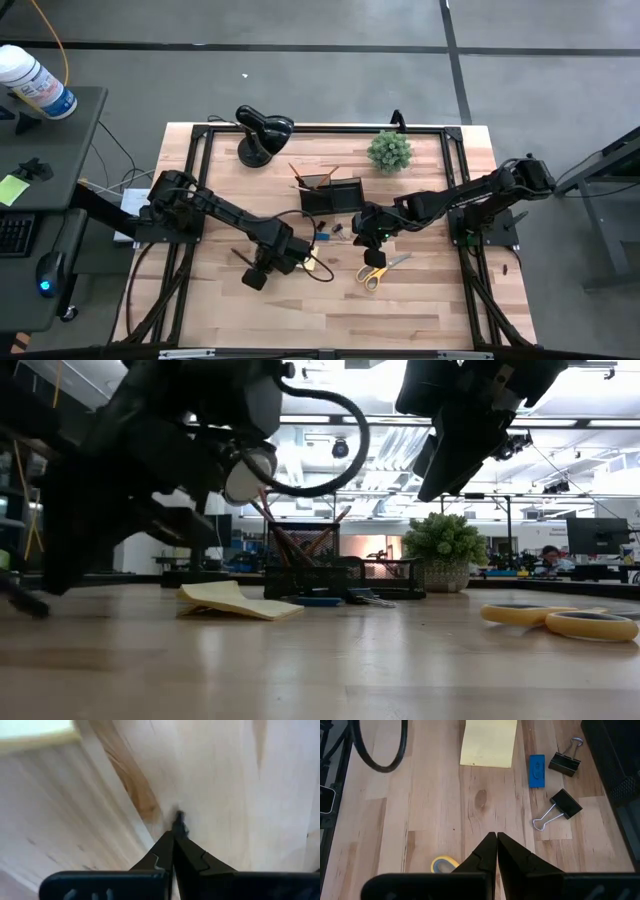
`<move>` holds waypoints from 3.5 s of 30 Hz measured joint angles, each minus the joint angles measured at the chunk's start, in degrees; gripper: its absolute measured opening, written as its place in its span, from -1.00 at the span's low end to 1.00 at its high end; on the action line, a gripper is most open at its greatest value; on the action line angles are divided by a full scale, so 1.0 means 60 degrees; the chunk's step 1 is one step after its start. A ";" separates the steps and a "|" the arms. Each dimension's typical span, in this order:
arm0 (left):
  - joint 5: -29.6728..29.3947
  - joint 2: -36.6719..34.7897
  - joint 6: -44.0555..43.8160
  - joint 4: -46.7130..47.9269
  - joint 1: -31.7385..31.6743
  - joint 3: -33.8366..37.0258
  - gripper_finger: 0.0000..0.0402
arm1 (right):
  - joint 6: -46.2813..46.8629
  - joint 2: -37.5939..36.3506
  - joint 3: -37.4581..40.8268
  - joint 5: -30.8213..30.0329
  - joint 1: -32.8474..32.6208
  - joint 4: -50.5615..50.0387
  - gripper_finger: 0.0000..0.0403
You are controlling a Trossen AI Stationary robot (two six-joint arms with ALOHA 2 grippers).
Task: Pick and place office supplies into organizer
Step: Put the black pen into the black desk organizer
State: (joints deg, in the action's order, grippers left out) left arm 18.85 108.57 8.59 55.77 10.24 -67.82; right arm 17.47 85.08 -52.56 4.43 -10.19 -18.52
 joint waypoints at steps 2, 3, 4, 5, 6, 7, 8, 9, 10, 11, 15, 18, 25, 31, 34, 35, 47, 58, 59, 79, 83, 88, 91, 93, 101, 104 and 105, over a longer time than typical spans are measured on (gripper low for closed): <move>-0.0013 0.0000 -0.0002 -0.0047 -0.0010 -0.0142 -0.99 | 0.0000 0.0000 0.0000 0.0000 0.0002 0.0000 -0.94; -0.0047 0.0000 0.0002 -0.0044 -0.0007 -0.0201 -0.99 | 0.0000 0.0000 0.0000 0.0000 -0.0001 0.0000 -0.94; -0.0061 0.0000 0.0002 -0.0024 -0.0007 -0.0245 -0.99 | 0.0000 0.0000 0.0000 0.0000 -0.0001 0.0000 -0.94; -0.0065 -0.0004 0.0005 -0.0005 -0.0007 -0.0283 -0.99 | 0.0000 0.0000 0.0000 0.0000 -0.0001 0.0000 -0.94; -0.0065 -0.0007 0.0009 -0.0012 -0.0007 -0.0316 -0.99 | 0.0000 0.0000 0.0000 0.0000 -0.0001 -0.0002 -0.94; -0.0047 -0.0011 0.0016 -0.0012 -0.0007 -0.0334 -0.99 | 0.0000 0.0000 0.0000 0.0000 0.0000 0.0000 -0.94; -0.0016 -0.0014 0.0037 0.0029 -0.0007 -0.0347 -0.99 | 0.0000 0.0000 0.0000 0.0001 0.0000 0.0000 -0.94; -0.0030 -0.0015 0.0042 0.0102 -0.0007 -0.0362 -0.99 | 0.0001 0.0000 0.0000 0.0000 0.0002 0.0000 -0.94; -0.0118 -0.0017 0.0034 0.0208 -0.0007 -0.0367 -1.00 | 0.0000 0.0000 0.0000 0.0001 -0.0001 0.0000 -0.94; -0.0311 -0.0021 0.0024 0.0357 -0.0007 -0.0369 -1.00 | 0.0000 0.0000 0.0000 0.0002 0.0000 0.0000 -0.94; -0.1406 -0.0027 0.0021 0.1189 -0.0018 -0.0370 -0.99 | 0.0000 0.0000 0.0000 0.0004 -0.0001 0.0000 -0.94; -0.1609 -0.0029 0.0075 0.1234 -0.0025 -0.0370 -0.99 | 0.0000 0.0000 0.0000 0.0004 0.0000 0.0000 -0.94; -0.0982 -0.0044 0.0288 0.0699 -0.0022 -0.0370 -0.85 | 0.0002 0.0000 0.0000 0.0004 0.0000 0.0000 -0.94; -0.0961 -0.0049 0.0508 0.0523 -0.0025 -0.0123 -0.66 | 0.0000 0.0000 0.0000 -0.0062 -0.0001 0.0026 -0.94; -0.0800 0.0018 0.0519 0.0406 -0.0025 0.0111 -0.61 | 0.0001 0.0000 0.0000 -0.0073 0.0002 0.0062 -0.94; -0.0769 0.0016 0.0523 0.0403 -0.0023 0.0169 -0.60 | 0.0001 0.0000 0.0000 -0.0073 -0.0001 0.0066 -0.94; -0.0895 0.0007 0.0244 0.0028 -0.0025 0.0522 -0.71 | 0.0011 0.0000 0.0000 -0.0073 -0.0001 0.0158 -0.94; -0.0927 0.0004 0.0231 -0.0261 -0.0025 0.0533 -0.72 | 0.0040 0.0000 0.0000 -0.0074 -0.0001 0.0211 -0.94; -0.0946 0.0004 0.0231 -0.0270 -0.0025 0.0533 -0.72 | 0.0040 0.0000 0.0000 -0.0076 -0.0001 0.0211 -0.94; -0.1215 -0.0055 0.0011 -0.0321 -0.0015 0.0522 -0.95 | 0.0007 0.0000 0.0000 -0.0219 -0.0001 0.0204 -0.94; -0.1227 -0.0062 -0.0005 -0.0296 -0.0015 0.0500 -0.93 | 0.0007 0.0000 0.0000 -0.0219 -0.0001 0.0204 -0.94; -0.1238 -0.0062 -0.0013 -0.0294 -0.0015 0.0497 -0.94 | 0.0005 0.0000 0.0000 -0.0219 -0.0001 0.0077 -0.94; -0.1216 -0.0062 -0.0015 -0.0238 -0.0015 0.0485 -0.98 | 0.0004 0.0000 0.0000 -0.0219 -0.0001 -0.0095 -0.94; -0.1219 -0.0062 -0.0013 -0.0140 -0.0015 0.0475 -0.98 | -0.0011 0.0000 0.0000 -0.0218 0.0000 -0.0273 -0.94; -0.1420 -0.0398 -0.0120 0.0087 -0.0029 0.0257 -1.00 | -0.0168 0.0000 0.0000 -0.0220 0.0001 -0.0707 -0.94; -0.1621 -0.0584 -0.0159 0.0153 -0.0033 -0.0060 -0.99 | -0.0170 0.0000 0.0000 -0.0324 -0.0001 -0.0788 -0.94; -0.1649 -0.0611 -0.0159 0.0198 -0.0040 -0.0157 -0.98 | -0.0171 0.0000 0.0000 -0.0362 -0.0001 -0.0801 -0.94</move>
State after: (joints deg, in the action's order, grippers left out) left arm 8.95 104.91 7.64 56.96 10.00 -68.76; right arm 16.45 85.08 -52.56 2.25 -10.20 -23.33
